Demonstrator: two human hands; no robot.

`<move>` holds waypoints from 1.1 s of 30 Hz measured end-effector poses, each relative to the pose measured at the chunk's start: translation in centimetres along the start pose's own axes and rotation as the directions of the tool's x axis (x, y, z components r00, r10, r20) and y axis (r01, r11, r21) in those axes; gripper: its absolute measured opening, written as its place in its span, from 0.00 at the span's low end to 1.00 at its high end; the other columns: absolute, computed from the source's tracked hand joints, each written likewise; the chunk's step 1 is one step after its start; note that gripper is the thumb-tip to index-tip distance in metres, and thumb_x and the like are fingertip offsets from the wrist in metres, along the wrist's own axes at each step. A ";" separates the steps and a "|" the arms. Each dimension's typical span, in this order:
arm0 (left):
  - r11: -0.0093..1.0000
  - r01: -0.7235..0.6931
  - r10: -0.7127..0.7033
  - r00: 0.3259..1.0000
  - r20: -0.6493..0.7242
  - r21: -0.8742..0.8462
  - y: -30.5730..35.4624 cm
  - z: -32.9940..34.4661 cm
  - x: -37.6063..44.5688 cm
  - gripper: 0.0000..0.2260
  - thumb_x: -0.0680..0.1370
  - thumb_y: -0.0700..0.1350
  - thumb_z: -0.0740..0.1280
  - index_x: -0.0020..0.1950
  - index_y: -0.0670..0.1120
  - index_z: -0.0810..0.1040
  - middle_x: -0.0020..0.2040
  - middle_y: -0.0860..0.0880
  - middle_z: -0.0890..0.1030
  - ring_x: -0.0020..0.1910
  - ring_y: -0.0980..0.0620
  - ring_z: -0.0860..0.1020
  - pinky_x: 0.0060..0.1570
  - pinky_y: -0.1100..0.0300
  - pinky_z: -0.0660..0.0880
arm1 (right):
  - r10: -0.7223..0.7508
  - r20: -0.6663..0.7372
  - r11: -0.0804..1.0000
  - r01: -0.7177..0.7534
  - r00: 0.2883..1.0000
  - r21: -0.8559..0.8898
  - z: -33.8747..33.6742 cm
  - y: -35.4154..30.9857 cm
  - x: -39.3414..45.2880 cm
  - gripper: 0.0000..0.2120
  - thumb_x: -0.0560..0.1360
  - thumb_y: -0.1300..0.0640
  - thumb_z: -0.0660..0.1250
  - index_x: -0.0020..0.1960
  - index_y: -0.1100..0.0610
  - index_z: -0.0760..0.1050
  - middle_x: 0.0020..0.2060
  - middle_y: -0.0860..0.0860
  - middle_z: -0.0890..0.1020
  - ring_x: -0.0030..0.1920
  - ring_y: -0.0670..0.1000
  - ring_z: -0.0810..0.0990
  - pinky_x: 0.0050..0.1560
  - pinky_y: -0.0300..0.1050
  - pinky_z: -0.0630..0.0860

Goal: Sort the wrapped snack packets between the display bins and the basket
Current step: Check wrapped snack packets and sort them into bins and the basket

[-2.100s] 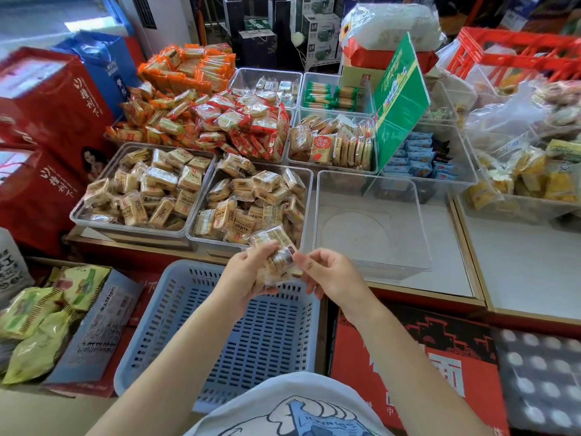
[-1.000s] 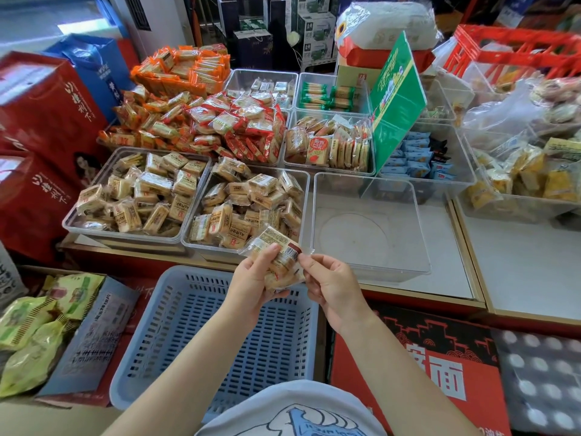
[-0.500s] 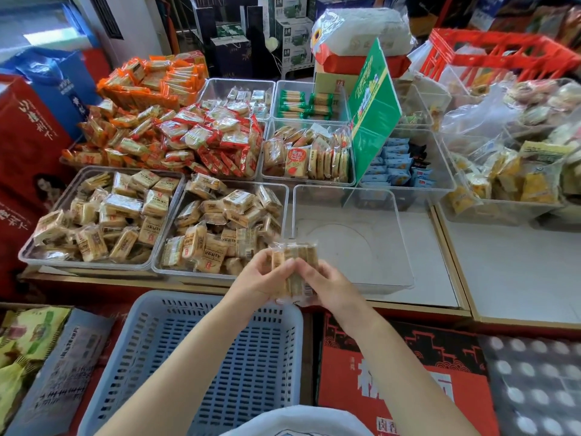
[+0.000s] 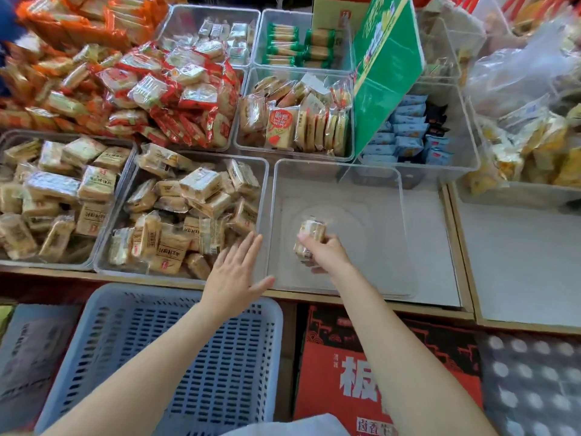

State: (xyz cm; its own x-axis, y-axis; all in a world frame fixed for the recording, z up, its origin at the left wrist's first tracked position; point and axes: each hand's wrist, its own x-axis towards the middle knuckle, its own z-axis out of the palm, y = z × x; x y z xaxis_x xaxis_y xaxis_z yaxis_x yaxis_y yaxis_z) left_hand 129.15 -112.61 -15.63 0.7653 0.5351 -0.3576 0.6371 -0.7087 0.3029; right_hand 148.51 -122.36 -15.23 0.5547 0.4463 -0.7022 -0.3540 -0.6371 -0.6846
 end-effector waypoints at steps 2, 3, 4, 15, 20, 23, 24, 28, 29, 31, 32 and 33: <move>0.999 -0.015 0.016 0.999 -0.044 0.028 -0.3 0.7 0.3 0.41 0.74 0.74 0.42 0.83 0.56 0.38 0.83 0.55 0.40 0.83 0.48 0.48 0.77 0.55 0.38 | 0.043 -0.018 0.997 -0.044 0.999 -0.060 0.7 0.6 2.5 0.31 0.70 0.39 0.74 0.65 0.55 0.71 0.54 0.52 0.84 0.47 0.52 0.85 0.40 0.45 0.81; 1.000 -0.014 0.016 0.999 -0.049 0.028 -0.3 0.8 0.3 0.41 0.74 0.73 0.42 0.82 0.56 0.37 0.82 0.55 0.40 0.83 0.48 0.49 0.77 0.55 0.38 | 0.062 -0.030 0.995 -0.064 0.998 -0.076 1.1 0.8 3.3 0.31 0.71 0.40 0.74 0.65 0.56 0.69 0.56 0.53 0.82 0.52 0.54 0.84 0.41 0.46 0.81; 1.000 -0.018 0.019 0.998 -0.056 0.024 -0.3 1.0 0.3 0.40 0.75 0.73 0.42 0.82 0.57 0.36 0.81 0.56 0.39 0.83 0.49 0.48 0.76 0.56 0.37 | 0.075 -0.034 0.993 -0.078 0.997 -0.092 1.5 1.1 3.9 0.30 0.73 0.42 0.74 0.66 0.56 0.66 0.57 0.53 0.79 0.56 0.55 0.82 0.43 0.48 0.82; 0.980 -0.072 0.055 0.994 -0.098 -0.187 -0.8 0.0 0.0 0.36 0.80 0.66 0.53 0.83 0.55 0.42 0.84 0.55 0.48 0.82 0.54 0.45 0.79 0.56 0.40 | -0.107 -0.118 0.985 0.089 0.987 -0.146 3.0 -0.8 2.0 0.10 0.77 0.52 0.71 0.56 0.54 0.75 0.53 0.51 0.81 0.44 0.46 0.77 0.48 0.48 0.81; 0.963 0.066 -0.171 0.899 -0.404 -0.261 -5.2 -1.4 -1.8 0.28 0.81 0.51 0.63 0.79 0.43 0.65 0.79 0.43 0.66 0.80 0.45 0.59 0.80 0.46 0.55 | -0.383 -0.014 0.902 0.370 0.924 -0.223 5.9 -4.8 -1.0 0.03 0.78 0.53 0.69 0.52 0.49 0.77 0.46 0.46 0.81 0.48 0.49 0.80 0.47 0.44 0.78; 0.945 0.195 -0.270 0.916 -0.295 -0.262 -7.1 -3.2 -1.0 0.26 0.83 0.52 0.65 0.78 0.43 0.67 0.77 0.44 0.70 0.78 0.45 0.63 0.78 0.49 0.56 | -0.392 0.145 0.864 0.418 0.908 -0.281 9.1 -6.6 -0.9 0.18 0.77 0.53 0.72 0.65 0.51 0.74 0.56 0.47 0.80 0.56 0.49 0.79 0.58 0.47 0.79; 0.949 0.204 -0.268 0.923 -0.276 -0.241 -7.1 -3.9 -0.5 0.26 0.83 0.55 0.64 0.78 0.45 0.67 0.75 0.45 0.73 0.77 0.45 0.64 0.76 0.49 0.56 | -0.374 0.181 0.846 0.415 0.909 -0.334 10.0 -6.9 -0.7 0.24 0.77 0.53 0.73 0.70 0.52 0.71 0.62 0.49 0.78 0.60 0.50 0.78 0.62 0.49 0.78; 0.890 0.332 -0.398 0.900 -0.175 -0.314 -6.7 -5.4 1.8 0.28 0.80 0.64 0.64 0.75 0.49 0.67 0.67 0.47 0.78 0.70 0.46 0.70 0.69 0.48 0.61 | -0.349 0.228 0.720 0.415 0.909 -0.557 11.6 -7.8 0.3 0.38 0.75 0.53 0.75 0.80 0.54 0.61 0.73 0.53 0.69 0.72 0.55 0.69 0.69 0.50 0.70; 0.875 0.359 -0.428 0.887 -0.172 -0.326 -6.8 -5.4 2.3 0.31 0.78 0.66 0.65 0.74 0.49 0.67 0.66 0.47 0.78 0.69 0.45 0.71 0.68 0.48 0.62 | -0.347 0.234 0.707 0.418 0.908 -0.570 11.7 -7.8 0.5 0.37 0.75 0.54 0.75 0.80 0.53 0.62 0.73 0.54 0.69 0.73 0.55 0.69 0.68 0.50 0.69; 0.861 0.399 -0.463 0.872 -0.162 -0.315 -7.1 -5.1 3.0 0.36 0.75 0.69 0.67 0.74 0.48 0.67 0.66 0.47 0.78 0.69 0.45 0.72 0.67 0.47 0.63 | -0.379 0.214 0.697 0.430 0.900 -0.575 11.8 -7.4 0.6 0.30 0.76 0.56 0.74 0.76 0.50 0.68 0.70 0.53 0.72 0.70 0.55 0.72 0.61 0.47 0.71; 0.864 0.412 -0.467 0.871 -0.153 -0.291 -7.2 -5.0 3.2 0.37 0.73 0.71 0.67 0.73 0.48 0.68 0.66 0.48 0.78 0.69 0.45 0.72 0.67 0.47 0.63 | -0.407 0.186 0.691 0.434 0.894 -0.577 11.9 -7.2 0.7 0.25 0.77 0.55 0.73 0.72 0.50 0.71 0.67 0.52 0.74 0.67 0.54 0.74 0.57 0.46 0.72; 0.871 0.418 -0.463 0.874 -0.148 -0.258 -7.1 -4.9 3.3 0.37 0.72 0.72 0.67 0.72 0.48 0.69 0.67 0.49 0.77 0.69 0.46 0.72 0.66 0.47 0.63 | -0.434 0.153 0.692 0.437 0.888 -0.575 12.0 -6.9 0.7 0.20 0.77 0.55 0.72 0.68 0.50 0.75 0.64 0.51 0.76 0.63 0.54 0.75 0.55 0.46 0.73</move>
State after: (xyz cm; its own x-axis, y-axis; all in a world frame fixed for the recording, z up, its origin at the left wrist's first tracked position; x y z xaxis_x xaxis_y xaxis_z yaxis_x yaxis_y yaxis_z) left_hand 127.58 -103.52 -14.67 0.3875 0.8639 -0.3217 0.8984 -0.2755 0.3421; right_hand 142.31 -110.12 -13.40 0.5310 0.7690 -0.3559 0.4306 -0.6066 -0.6683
